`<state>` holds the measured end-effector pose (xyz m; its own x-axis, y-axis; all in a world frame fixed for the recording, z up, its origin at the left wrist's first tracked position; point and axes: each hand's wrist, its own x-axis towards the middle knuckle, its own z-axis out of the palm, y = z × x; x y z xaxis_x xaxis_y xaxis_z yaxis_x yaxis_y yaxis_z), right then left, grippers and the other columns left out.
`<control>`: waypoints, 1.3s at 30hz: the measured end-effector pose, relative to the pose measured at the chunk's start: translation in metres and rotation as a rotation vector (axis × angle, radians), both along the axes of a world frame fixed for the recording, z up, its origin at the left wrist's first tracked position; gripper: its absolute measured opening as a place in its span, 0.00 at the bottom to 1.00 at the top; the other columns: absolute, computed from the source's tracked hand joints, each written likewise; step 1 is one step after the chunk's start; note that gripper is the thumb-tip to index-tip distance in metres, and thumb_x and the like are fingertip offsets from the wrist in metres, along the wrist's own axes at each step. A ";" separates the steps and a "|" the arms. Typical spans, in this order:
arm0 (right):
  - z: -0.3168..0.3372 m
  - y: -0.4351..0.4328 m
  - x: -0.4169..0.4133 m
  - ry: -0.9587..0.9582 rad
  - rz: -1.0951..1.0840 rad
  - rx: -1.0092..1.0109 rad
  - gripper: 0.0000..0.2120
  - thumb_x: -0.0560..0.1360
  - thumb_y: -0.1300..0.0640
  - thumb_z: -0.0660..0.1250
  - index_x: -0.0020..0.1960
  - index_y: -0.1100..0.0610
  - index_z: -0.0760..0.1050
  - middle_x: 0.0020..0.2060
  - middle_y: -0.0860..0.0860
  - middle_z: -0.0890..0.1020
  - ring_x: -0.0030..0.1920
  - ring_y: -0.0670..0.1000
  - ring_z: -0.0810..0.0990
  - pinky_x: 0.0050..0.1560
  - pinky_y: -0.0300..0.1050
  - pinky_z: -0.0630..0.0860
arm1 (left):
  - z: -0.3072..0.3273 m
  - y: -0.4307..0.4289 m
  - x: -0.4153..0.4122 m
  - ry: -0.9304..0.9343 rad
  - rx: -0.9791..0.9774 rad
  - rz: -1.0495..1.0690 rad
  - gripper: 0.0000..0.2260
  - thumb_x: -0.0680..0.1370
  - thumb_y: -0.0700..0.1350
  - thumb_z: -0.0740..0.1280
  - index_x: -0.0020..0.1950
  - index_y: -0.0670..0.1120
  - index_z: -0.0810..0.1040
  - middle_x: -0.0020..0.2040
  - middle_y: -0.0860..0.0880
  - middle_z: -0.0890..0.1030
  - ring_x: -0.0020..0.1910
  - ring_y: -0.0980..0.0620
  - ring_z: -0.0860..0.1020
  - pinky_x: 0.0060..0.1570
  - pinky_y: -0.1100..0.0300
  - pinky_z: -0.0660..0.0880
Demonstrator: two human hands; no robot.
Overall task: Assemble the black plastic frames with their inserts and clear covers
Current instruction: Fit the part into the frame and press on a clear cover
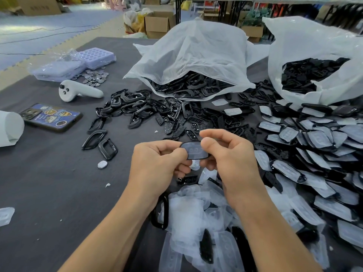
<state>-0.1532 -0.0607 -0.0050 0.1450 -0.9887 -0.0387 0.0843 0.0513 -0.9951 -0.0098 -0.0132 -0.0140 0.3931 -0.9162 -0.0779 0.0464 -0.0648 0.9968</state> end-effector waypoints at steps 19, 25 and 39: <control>0.000 0.006 0.008 -0.058 0.192 0.027 0.13 0.77 0.73 0.65 0.48 0.59 0.85 0.36 0.55 0.86 0.33 0.54 0.82 0.33 0.41 0.81 | -0.011 -0.001 0.000 -0.376 -0.114 0.139 0.06 0.74 0.50 0.70 0.41 0.59 0.87 0.30 0.55 0.84 0.28 0.55 0.81 0.33 0.56 0.81; -0.003 0.003 0.007 0.041 0.061 -0.003 0.18 0.71 0.79 0.68 0.43 0.57 0.84 0.33 0.55 0.86 0.28 0.51 0.81 0.31 0.39 0.79 | -0.014 -0.004 0.005 -0.260 -0.026 -0.049 0.06 0.76 0.45 0.73 0.47 0.54 0.88 0.34 0.49 0.86 0.29 0.54 0.82 0.32 0.63 0.76; 0.003 0.014 -0.001 0.756 0.107 -0.448 0.20 0.69 0.60 0.77 0.56 0.41 0.83 0.42 0.40 0.79 0.41 0.41 0.77 0.45 0.29 0.70 | -0.012 -0.004 0.017 -0.083 0.037 -0.077 0.10 0.75 0.34 0.74 0.44 0.49 0.90 0.33 0.41 0.85 0.27 0.50 0.79 0.27 0.62 0.74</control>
<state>-0.1540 -0.0471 -0.0019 0.3298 -0.9167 0.2256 -0.5875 -0.3864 -0.7111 0.0071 -0.0173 -0.0259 0.3283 -0.9410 -0.0819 -0.0428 -0.1014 0.9939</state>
